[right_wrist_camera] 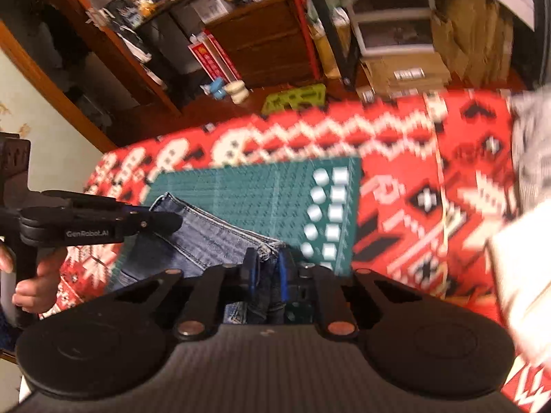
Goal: Fold clothes
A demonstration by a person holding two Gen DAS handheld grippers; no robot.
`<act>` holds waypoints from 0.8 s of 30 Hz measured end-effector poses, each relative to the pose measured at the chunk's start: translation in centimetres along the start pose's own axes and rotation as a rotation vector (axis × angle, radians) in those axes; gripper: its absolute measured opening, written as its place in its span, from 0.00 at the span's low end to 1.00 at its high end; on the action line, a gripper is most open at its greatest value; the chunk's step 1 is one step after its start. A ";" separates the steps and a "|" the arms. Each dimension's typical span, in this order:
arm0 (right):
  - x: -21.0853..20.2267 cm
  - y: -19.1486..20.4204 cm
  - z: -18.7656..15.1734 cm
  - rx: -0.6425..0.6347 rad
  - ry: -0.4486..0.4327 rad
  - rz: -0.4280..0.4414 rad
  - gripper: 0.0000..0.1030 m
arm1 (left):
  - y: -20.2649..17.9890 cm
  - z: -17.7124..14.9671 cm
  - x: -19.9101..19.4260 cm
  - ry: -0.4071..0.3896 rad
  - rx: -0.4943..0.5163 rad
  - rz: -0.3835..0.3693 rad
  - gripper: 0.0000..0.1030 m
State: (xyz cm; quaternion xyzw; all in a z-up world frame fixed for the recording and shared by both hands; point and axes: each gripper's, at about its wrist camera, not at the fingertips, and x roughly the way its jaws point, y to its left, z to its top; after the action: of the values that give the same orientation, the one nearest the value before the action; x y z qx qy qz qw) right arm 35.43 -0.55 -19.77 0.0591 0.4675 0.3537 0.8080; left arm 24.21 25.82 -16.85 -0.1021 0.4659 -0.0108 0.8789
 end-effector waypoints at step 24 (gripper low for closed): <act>-11.8 11.8 -4.5 -0.482 -0.196 -0.054 0.14 | -3.3 -4.8 -14.6 -0.165 0.183 -0.007 0.11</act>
State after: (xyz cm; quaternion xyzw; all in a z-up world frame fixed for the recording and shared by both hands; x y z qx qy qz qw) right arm 22.09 -0.23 -8.79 -0.1140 0.2907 0.4258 0.8492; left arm 12.21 23.43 -6.89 -0.0237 0.3886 -0.0480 0.9198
